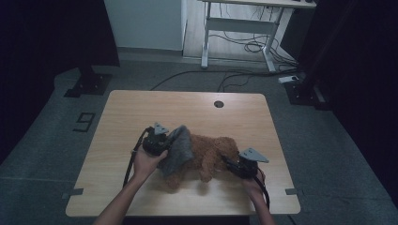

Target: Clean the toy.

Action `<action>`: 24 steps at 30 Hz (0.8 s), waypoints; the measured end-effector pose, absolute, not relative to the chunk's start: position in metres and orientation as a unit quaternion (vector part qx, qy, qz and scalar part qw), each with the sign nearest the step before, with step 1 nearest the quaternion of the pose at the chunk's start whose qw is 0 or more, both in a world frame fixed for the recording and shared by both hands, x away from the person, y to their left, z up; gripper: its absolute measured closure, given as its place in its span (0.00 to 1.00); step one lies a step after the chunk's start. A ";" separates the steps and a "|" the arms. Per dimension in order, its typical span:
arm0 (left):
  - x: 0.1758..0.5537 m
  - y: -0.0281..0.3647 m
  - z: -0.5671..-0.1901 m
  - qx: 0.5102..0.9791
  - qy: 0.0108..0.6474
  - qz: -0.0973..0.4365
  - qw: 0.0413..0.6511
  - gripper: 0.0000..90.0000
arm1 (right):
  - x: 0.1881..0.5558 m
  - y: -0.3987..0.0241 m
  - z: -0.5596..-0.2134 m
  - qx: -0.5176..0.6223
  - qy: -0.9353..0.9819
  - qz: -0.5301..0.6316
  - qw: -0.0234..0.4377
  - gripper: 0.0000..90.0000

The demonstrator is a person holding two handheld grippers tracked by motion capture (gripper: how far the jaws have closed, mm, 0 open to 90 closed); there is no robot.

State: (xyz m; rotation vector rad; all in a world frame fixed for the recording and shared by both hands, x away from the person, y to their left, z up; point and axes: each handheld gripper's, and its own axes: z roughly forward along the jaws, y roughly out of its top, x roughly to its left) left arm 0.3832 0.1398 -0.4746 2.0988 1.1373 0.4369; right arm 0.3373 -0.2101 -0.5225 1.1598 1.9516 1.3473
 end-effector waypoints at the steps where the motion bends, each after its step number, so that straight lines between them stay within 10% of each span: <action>1: 0.383 0.143 -0.484 0.813 0.443 0.164 0.341 0.91 | 0.337 -0.211 -0.523 0.426 0.715 0.497 0.246 0.55; 24: 0.430 0.135 -0.482 0.761 0.483 0.099 0.420 0.92 | 0.339 -0.198 -0.523 0.398 0.706 0.527 0.256 0.57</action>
